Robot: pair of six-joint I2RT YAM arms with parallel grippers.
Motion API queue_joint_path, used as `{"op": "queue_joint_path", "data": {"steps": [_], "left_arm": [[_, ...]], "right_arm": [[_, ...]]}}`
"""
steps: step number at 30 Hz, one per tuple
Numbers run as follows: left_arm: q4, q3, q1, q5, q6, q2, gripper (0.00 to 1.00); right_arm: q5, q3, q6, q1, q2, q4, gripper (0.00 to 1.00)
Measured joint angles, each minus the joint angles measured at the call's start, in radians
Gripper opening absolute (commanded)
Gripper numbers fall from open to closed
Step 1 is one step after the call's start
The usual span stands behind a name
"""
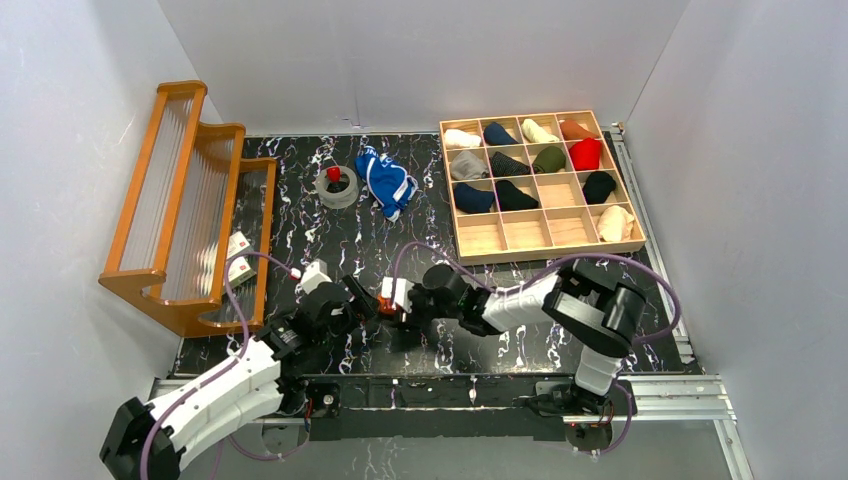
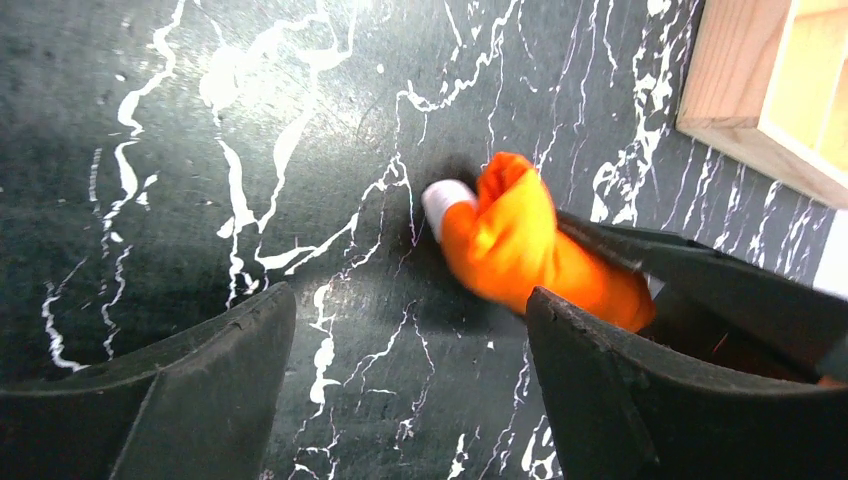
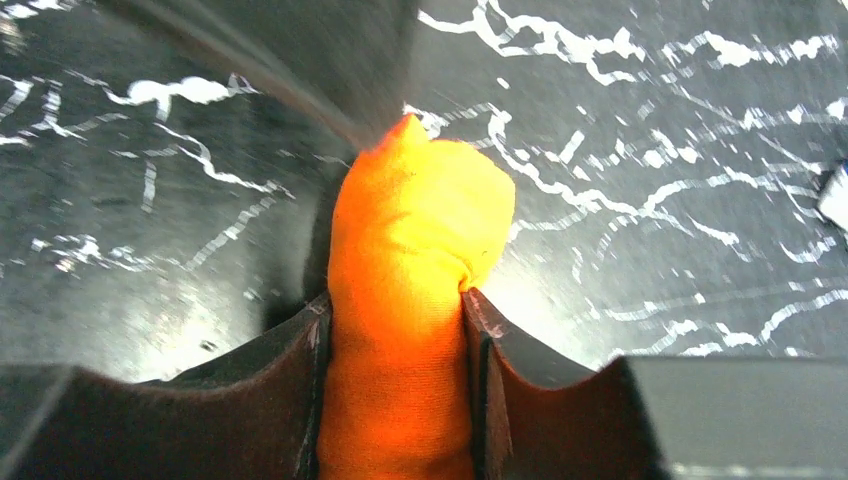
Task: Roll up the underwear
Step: Pick up the underwear from the center of the board, then place the underwear in the storage box.
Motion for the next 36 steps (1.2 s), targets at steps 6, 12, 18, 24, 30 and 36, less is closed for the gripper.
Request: {"op": "queue_joint_path", "data": {"steps": [6, 12, 18, 24, 30, 36], "left_arm": [[-0.117, 0.025, 0.000, -0.061, -0.003, -0.138, 0.89], [-0.172, 0.026, 0.000, -0.087, -0.005, -0.210, 0.89], [-0.185, 0.029, 0.000, -0.084, 0.009, -0.193, 0.89], [-0.181, 0.035, 0.000, -0.059, 0.034, -0.146, 0.90], [-0.169, 0.069, 0.000, -0.023, 0.065, -0.120, 0.98], [-0.177, 0.113, 0.000, 0.021, 0.086, -0.120, 0.98]], "right_arm": [[-0.051, 0.000, 0.038, -0.130, -0.124, -0.135, 0.01], [-0.116, 0.035, 0.068, -0.270, -0.250, -0.200, 0.01], [-0.179, 0.100, 0.048, -0.460, -0.293, -0.244, 0.01], [-0.201, 0.243, -0.038, -0.753, -0.285, -0.351, 0.01], [-0.248, 0.292, -0.182, -1.013, -0.200, -0.362, 0.01], [-0.340, 0.417, -0.351, -1.193, 0.019, -0.465, 0.01]]}}
